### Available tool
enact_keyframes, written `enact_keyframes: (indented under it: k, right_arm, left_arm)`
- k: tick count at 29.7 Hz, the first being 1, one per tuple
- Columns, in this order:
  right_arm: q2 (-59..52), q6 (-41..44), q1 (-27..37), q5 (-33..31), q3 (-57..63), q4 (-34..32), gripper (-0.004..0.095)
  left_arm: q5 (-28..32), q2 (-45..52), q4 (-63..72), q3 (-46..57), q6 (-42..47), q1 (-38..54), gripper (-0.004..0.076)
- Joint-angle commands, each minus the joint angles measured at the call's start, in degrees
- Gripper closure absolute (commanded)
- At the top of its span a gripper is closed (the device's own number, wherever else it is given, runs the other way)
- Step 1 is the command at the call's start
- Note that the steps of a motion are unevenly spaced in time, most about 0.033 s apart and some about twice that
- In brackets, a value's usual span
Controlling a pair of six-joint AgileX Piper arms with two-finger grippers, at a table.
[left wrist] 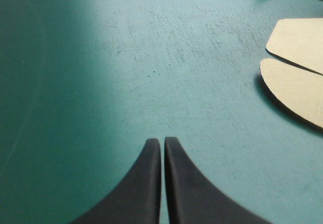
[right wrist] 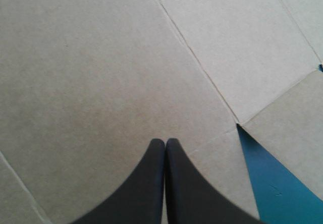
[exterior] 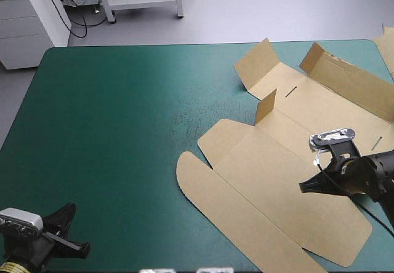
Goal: Fold the box
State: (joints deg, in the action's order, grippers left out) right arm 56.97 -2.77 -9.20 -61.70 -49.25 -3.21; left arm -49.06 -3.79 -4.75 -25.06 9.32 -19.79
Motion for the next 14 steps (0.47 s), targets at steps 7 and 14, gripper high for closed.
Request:
enact_keyframes:
  k: [7,14]
  right_arm:
    - [6.9,0.4,0.0,-0.5,-1.9,-5.8,0.0926]
    - [7.6,1.0,0.0,1.1,-2.0,-5.8,0.0926]
  left_arm:
    - [4.2,-1.0,0.1,-1.1,0.1,0.1,0.0717]
    - [4.2,-1.0,0.1,-1.1,0.1,0.1,0.0717]
